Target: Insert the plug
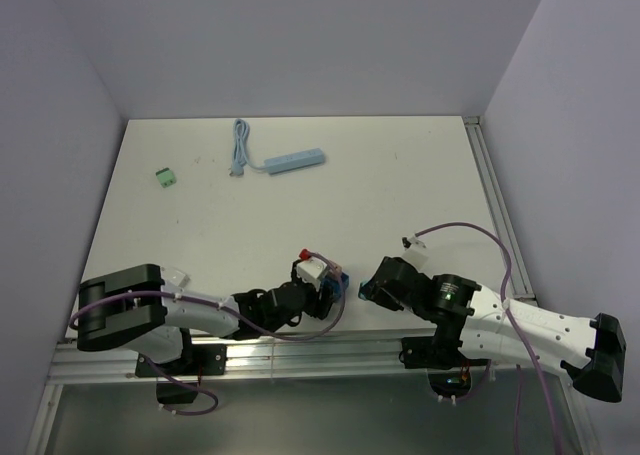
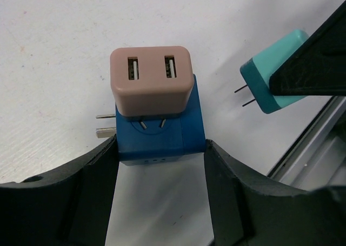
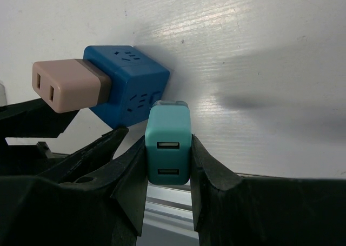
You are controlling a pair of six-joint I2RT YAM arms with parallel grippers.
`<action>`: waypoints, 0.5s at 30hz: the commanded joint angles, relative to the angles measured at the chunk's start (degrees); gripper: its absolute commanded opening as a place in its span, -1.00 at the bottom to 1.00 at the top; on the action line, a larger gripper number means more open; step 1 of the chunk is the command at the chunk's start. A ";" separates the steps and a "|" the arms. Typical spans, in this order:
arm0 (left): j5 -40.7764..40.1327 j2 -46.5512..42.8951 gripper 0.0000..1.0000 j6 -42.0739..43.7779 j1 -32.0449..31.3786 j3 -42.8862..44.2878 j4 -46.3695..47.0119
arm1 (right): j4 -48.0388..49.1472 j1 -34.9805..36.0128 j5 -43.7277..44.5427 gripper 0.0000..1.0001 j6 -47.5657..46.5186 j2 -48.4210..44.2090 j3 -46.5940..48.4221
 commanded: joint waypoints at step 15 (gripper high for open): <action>17.07 -12.73 -0.99 -17.06 7.08 -7.08 5.95 | 4.29 -0.08 -1.78 -1.00 -0.56 -2.01 1.39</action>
